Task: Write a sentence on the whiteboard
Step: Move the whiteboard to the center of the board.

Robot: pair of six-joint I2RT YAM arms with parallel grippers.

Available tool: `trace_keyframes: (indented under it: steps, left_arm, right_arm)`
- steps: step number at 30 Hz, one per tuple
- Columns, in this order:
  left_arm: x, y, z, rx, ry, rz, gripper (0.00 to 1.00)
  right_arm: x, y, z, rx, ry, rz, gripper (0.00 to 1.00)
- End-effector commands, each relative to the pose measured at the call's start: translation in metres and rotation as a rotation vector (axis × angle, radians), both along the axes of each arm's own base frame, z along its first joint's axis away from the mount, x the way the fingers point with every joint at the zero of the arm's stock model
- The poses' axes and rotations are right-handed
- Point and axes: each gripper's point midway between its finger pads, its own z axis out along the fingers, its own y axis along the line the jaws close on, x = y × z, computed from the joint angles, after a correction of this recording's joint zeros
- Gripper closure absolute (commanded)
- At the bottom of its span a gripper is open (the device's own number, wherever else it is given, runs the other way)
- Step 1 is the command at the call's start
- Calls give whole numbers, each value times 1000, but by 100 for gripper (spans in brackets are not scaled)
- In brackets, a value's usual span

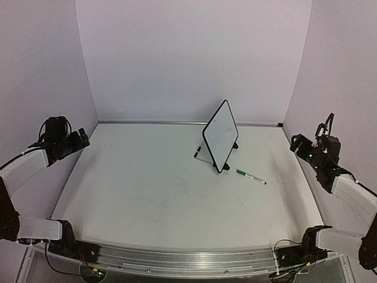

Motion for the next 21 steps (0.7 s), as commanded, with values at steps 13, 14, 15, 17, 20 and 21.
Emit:
trace_keyframes:
  steps: [13,14,15,17,20,21]
  left_arm:
    - [-18,-56,94,-12,12,-379,0]
    - [-21,-58,93,-5,-13,-391,1]
    - [-22,-60,93,0,-37,-406,1]
    - [-25,-65,88,3,-62,-440,0]
    - [-29,-69,90,31,-72,-482,0]
    - [-29,-69,89,30,-71,-480,0]
  right_arm:
    - [27,197,-43,-61,197,877,6]
    - [28,208,-49,-81,218,905,7]
    - [30,216,-58,-100,245,926,8]
    - [34,237,-69,-135,279,975,10]
    - [42,252,-86,-181,311,1023,17]
    - [45,254,-92,-188,321,1027,20]
